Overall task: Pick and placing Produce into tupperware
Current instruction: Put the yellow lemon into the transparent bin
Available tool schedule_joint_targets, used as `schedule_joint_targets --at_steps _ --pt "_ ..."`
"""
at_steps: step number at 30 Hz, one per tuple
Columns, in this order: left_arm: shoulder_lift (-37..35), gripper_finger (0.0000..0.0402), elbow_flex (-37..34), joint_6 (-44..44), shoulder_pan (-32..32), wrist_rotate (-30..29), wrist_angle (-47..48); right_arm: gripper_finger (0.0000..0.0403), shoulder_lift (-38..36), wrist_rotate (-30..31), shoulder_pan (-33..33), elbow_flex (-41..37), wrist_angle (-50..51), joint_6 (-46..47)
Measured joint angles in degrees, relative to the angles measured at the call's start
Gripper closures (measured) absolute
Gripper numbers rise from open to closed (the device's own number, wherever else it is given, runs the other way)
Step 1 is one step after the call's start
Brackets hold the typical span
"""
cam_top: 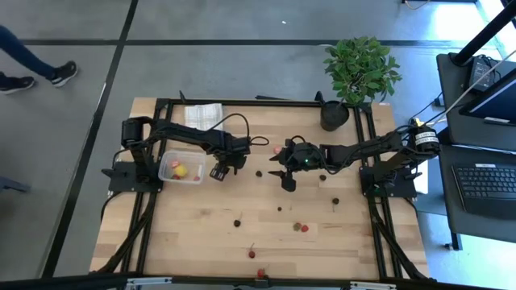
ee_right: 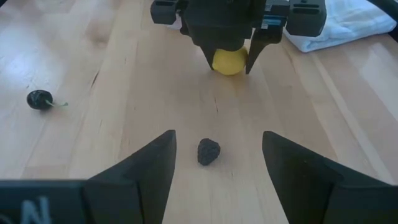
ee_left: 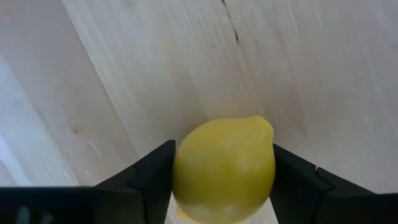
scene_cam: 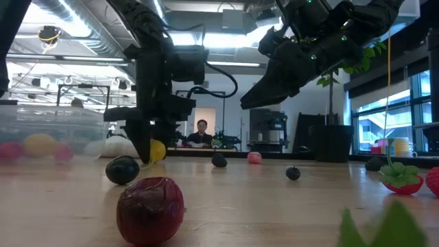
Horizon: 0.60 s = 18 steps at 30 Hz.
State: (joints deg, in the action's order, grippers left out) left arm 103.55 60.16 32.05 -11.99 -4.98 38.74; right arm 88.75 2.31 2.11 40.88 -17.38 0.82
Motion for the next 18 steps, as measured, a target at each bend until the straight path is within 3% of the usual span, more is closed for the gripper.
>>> schedule_joint_targets --at_steps 5,9,18 --pt "0.0 0.0181 0.0 -1.2 0.1 -0.1 0.0 0.0163 0.0 0.0 0.0 0.0 0.0 0.0" --pt "0.1 0.0192 0.3 -3.7 0.2 -0.4 0.7 0.0163 0.0 0.0 0.0 0.0 0.0 0.0" --pt "-0.2 0.0197 6.9 -6.2 1.0 -0.4 7.6 0.0163 0.0 0.0 0.0 0.0 0.0 0.0"
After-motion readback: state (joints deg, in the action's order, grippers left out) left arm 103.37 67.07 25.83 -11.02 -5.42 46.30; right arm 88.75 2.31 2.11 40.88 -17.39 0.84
